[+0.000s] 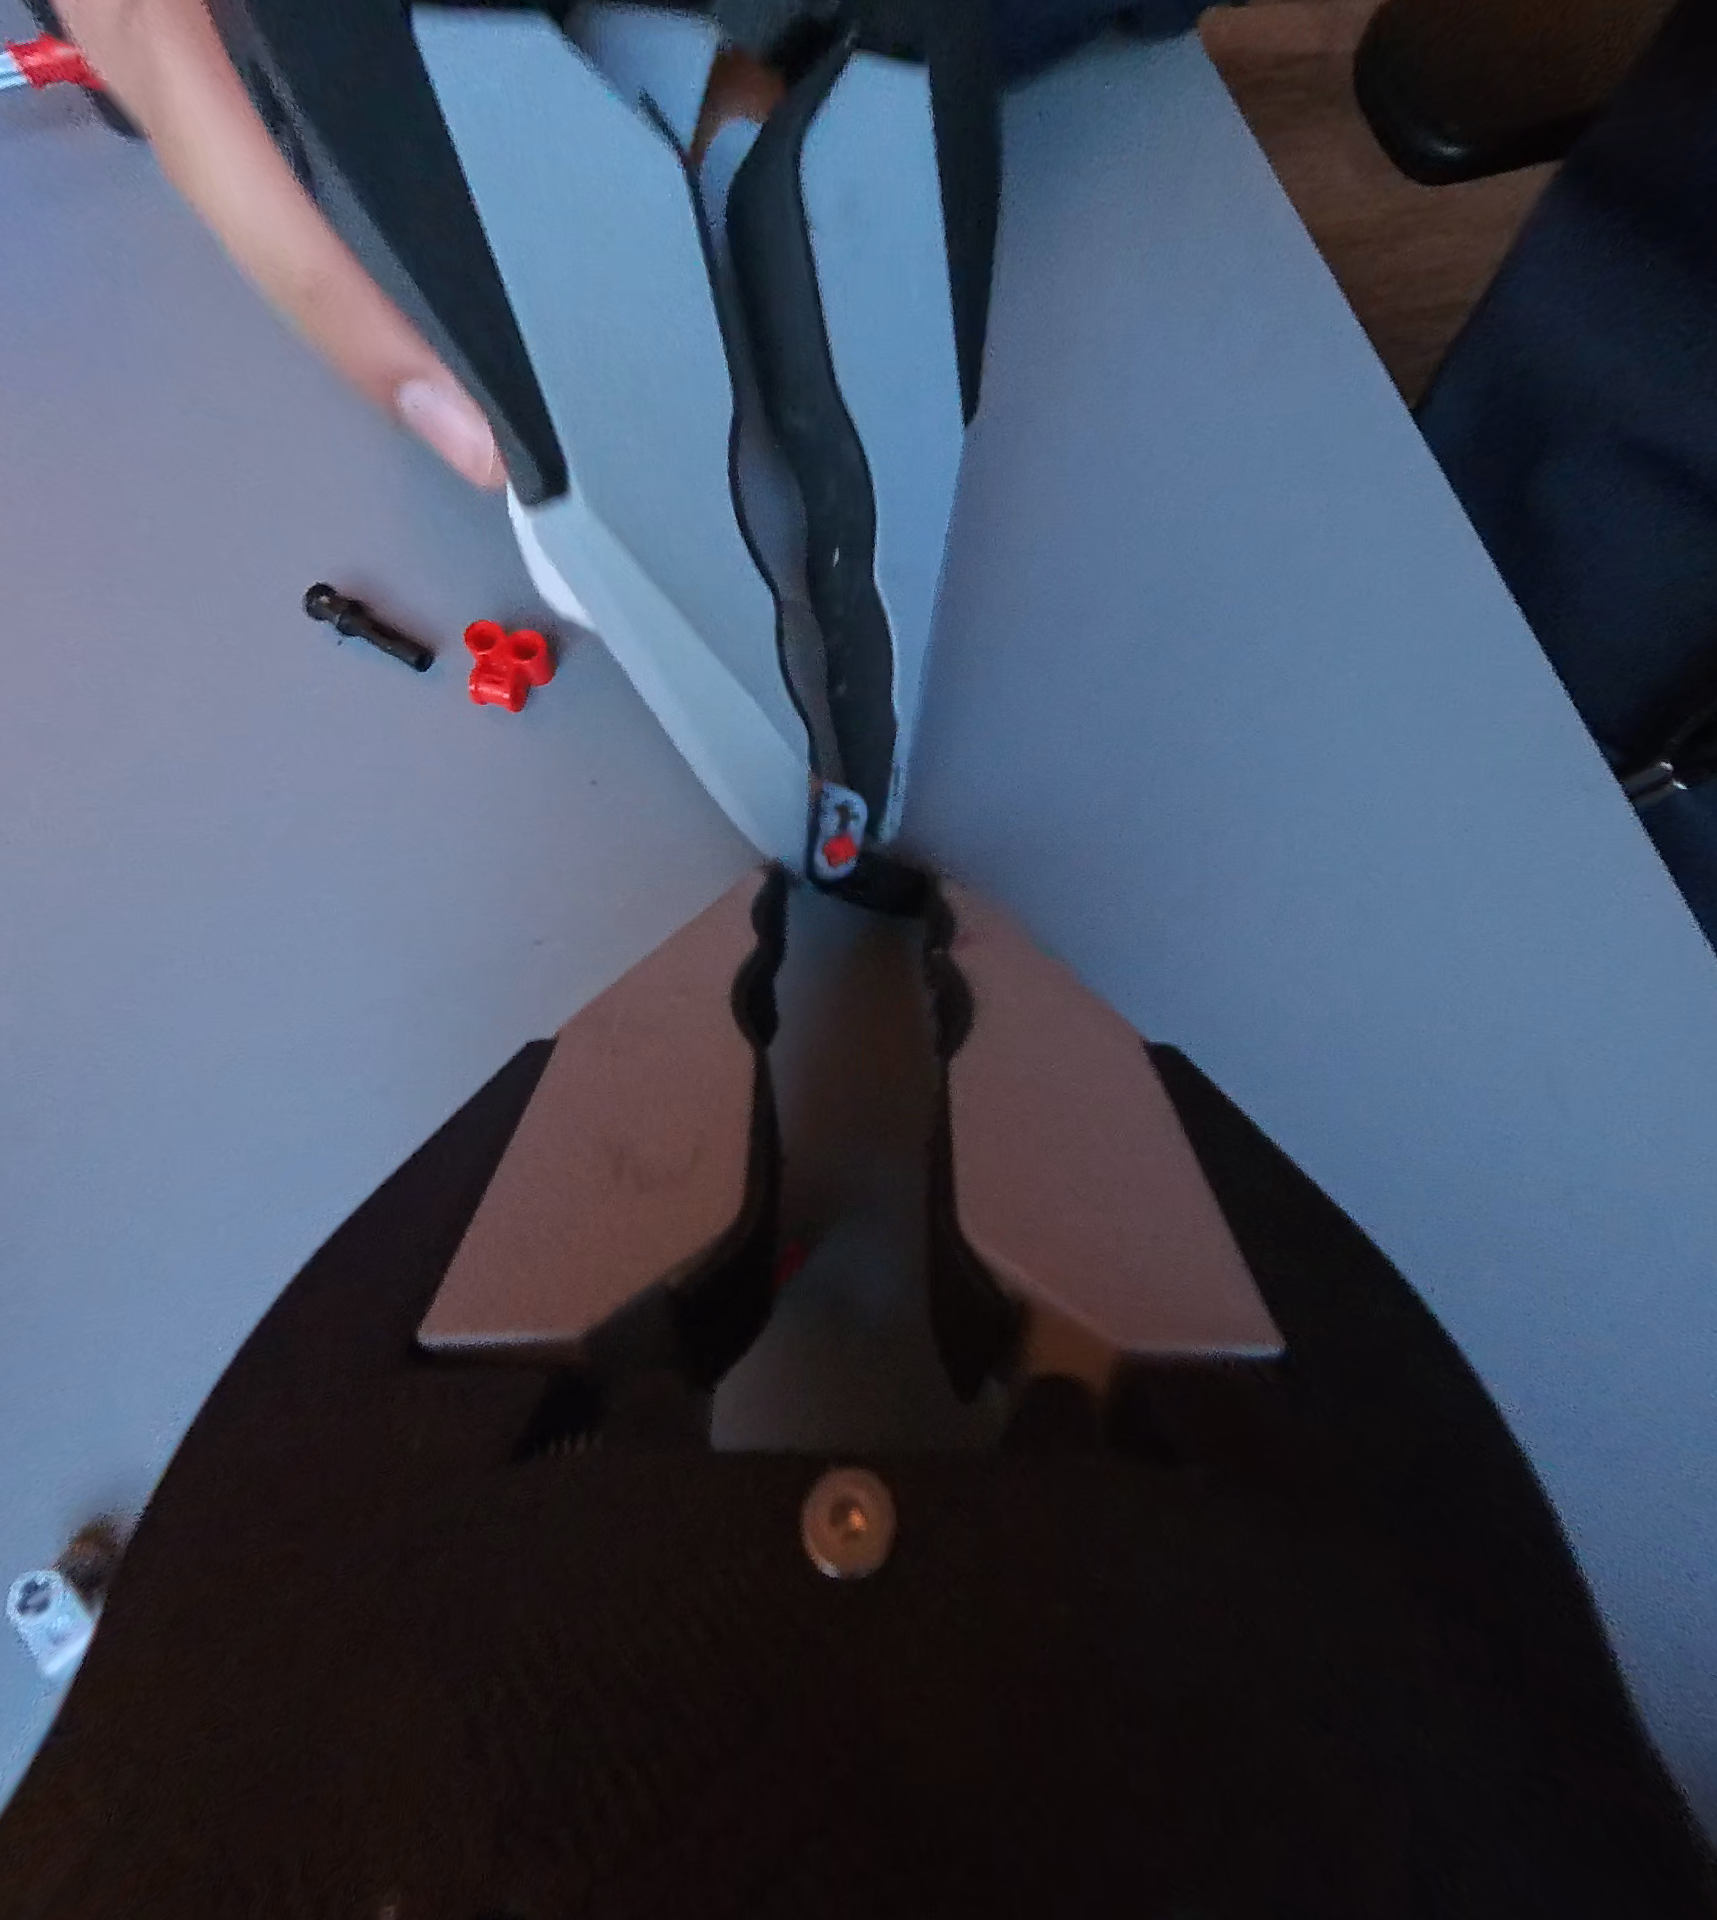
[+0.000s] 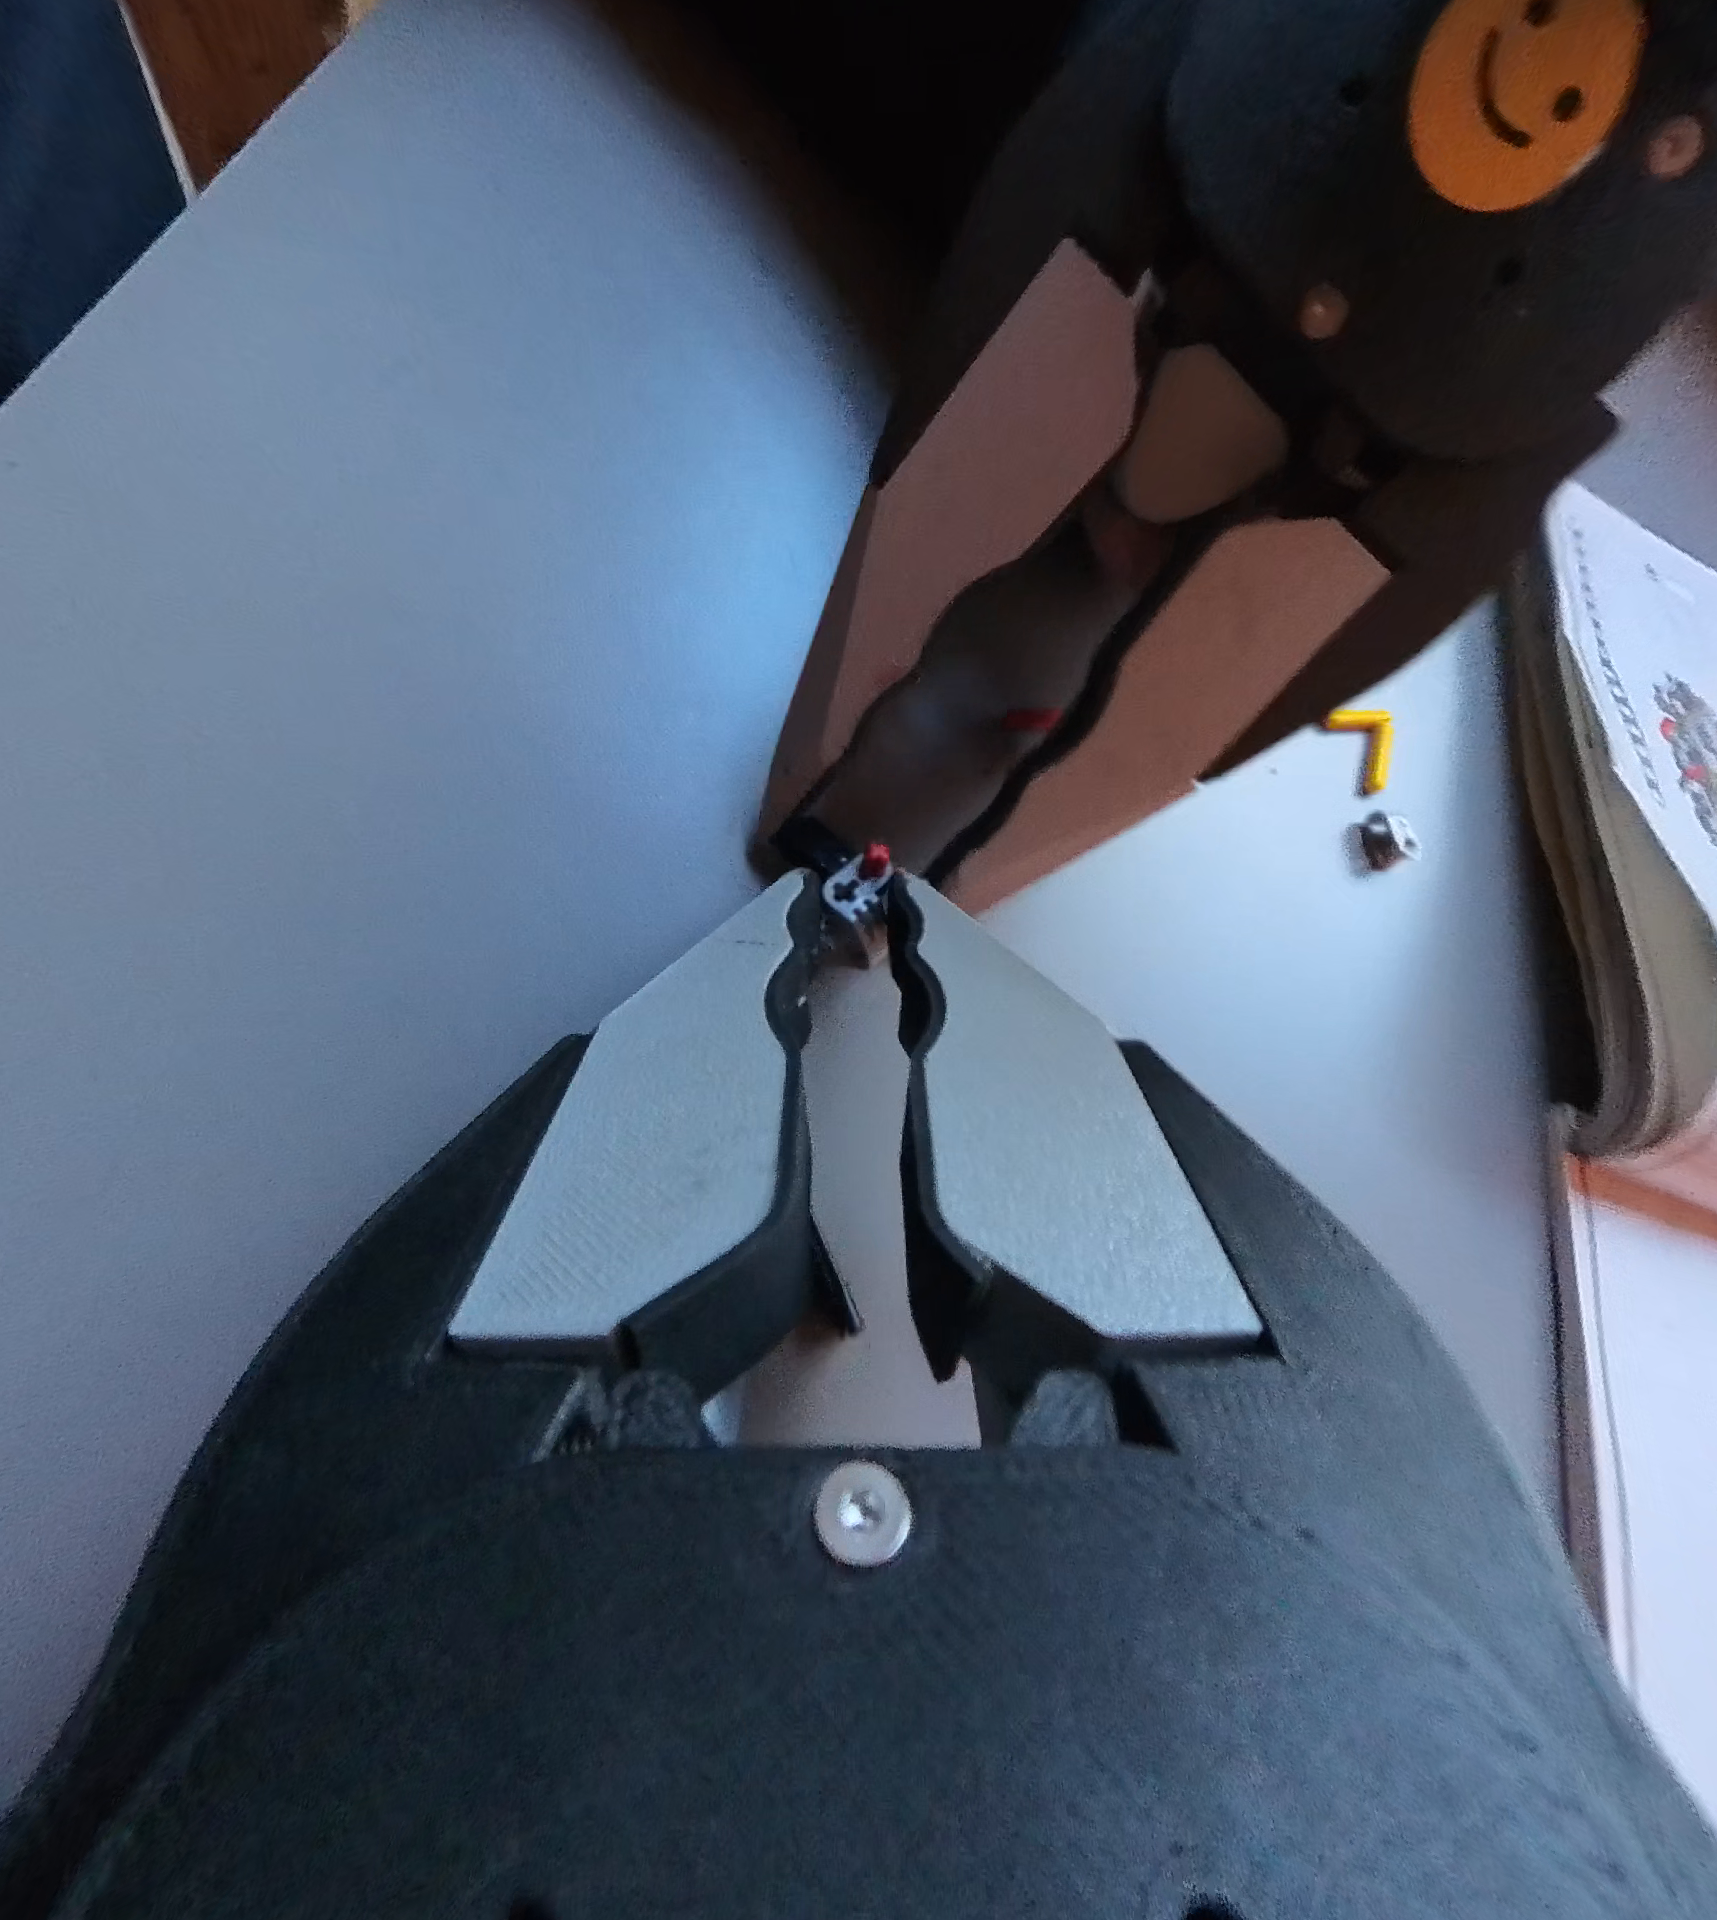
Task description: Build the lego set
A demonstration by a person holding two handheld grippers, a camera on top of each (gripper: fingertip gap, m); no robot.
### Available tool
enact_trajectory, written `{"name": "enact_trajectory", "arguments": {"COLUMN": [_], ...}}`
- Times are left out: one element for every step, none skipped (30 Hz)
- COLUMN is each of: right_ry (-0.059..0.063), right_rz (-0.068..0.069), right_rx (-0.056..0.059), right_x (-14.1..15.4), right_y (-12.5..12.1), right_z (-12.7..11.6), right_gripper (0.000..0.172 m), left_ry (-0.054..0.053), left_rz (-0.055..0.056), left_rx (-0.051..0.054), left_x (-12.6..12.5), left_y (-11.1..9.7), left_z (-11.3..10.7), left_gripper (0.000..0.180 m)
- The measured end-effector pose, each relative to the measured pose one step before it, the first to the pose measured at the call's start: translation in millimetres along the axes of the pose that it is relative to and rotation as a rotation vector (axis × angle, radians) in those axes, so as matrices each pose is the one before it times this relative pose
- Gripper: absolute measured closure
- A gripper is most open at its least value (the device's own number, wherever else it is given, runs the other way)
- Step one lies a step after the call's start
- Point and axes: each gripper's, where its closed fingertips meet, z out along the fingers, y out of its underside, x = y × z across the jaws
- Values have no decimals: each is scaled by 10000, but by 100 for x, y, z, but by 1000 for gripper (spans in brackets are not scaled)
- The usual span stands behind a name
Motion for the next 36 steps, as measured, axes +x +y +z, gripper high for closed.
{"name": "enact_trajectory", "arguments": {"right_ry": [103, 89, 151, 110, 19, 4, 50, 36, -45, -28, -7, 47, 149, 149, -13, 35, 51, 28, -71, -83, -82, -53, 20, 96, 86, 130, 129, 37, 24, 37, 29, 17, 8, -137, -174, -139], "right_rz": [131, 206, 244, 244, 157, 53, 4, 33, 68, 124, 185, 211, 162, 94, 43, 0, -30, -36, -8, 14, 6, -1, 16, 46, 58, 73, 82, 61, 29, -8, -36, -43, -47, -53, -35, 34], "right_rx": [-18, -52, 4, 168, 388, 329, -49, -305, -354, -341, -268, -202, -208, -119, -50, -250, -225, -142, -77, -87, -131, -184, -171, -150, -115, -72, -46, 7, 5, -36, -55, -37, 35, 58, 21, 102], "right_x": [181, 164, 255, 170, -23, -60, 58, 99, 2, 26, 41, 103, 191, 115, -187, -113, -98, -89, -200, -163, -146, -98, 24, 152, 159, 241, 229, 65, 23, 44, 41, 51, 41, -186, -230, -141], "right_y": [76, 125, 84, -128, -392, -258, 296, 583, 555, 523, 475, 450, 548, 431, 266, 477, 364, 184, 38, 14, 77, 188, 212, 253, 228, 176, 146, 36, 26, 64, 61, 4, -120, -137, -46, -122], "right_z": [-574, -691, -801, -787, -624, -342, -86, 82, 85, -25, -185, -327, -383, -358, -279, -175, -67, 8, 78, 126, 136, 101, 51, -25, -76, -108, -94, -68, -33, 12, 58, 102, 144, 178, 193, 113], "right_gripper": [162, 162, 162, 164, 169, 172, 172, 171, 166, 162, 157, 154, 153, 152, 153, 156, 157, 159, 159, 159, 158, 158, 158, 158, 158, 157, 156, 155, 154, 154, 153, 152, 152, 153, 156, 160], "left_ry": [-108, -63, -47, -43, -16, -2, 5, 9, 3, -4, 6, 52, 64, 33, -25, -38, -47, -31, -11, -7, 10, 2, -10, 31, 124, 112, 2, -38, 19, 63, 54, 22, 28, 40, 35, -4], "left_rz": [-73, -92, -71, -55, -42, -26, -4, -15, -40, -66, -94, -98, -94, -61, -8, 43, 52, 38, 28, 21, 28, 32, 17, 10, -1, 12, 43, 62, 47, 20, 0, -11, -24, -39, -34, -21], "left_rx": [8, 10, 9, 9, 6, 3, 4, 3, 6, 8, 11, 16, 18, 13, 7, -9, -12, -9, -6, -3, -5, -12, -37, -72, -113, -123, -98, -54, -25, -10, 2, 9, 6, -4, -26, -46], "left_x": [-60, 16, 5, 1, 4, 0, 10, -7, -1, -2, 30, 119, 162, 128, 53, 0, -16, -25, -22, -32, 11, 20, 38, 129, 286, 277, 149, 86, 172, 201, 146, 75, 46, 50, 28, -6], "left_y": [-5, -15, -16, -15, -38, -20, -6, -2, -1, -5, -11, -22, -18, -17, -5, 12, 1, 1, -3, -4, 18, 17, 44, 55, 73, 55, 36, -3, -24, -49, -41, -35, -11, 13, 56, 84], "left_z": [4, -2, -2, 12, 20, 32, 3, -3, -8, -6, -18, -9, -10, 0, 1, 11, 9, 13, 10, 6, -12, -18, -22, -48, -49, -35, 4, 40, 53, 59, 49, 34, -9, -30, -60, -96], "left_gripper": [158, 158, 158, 158, 158, 158, 158, 158, 158, 158, 157, 155, 151, 148, 148, 147, 147, 148, 148, 148, 148, 147, 147, 147, 148, 149, 149, 148, 147, 146, 146, 145, 144, 144, 143, 143]}}
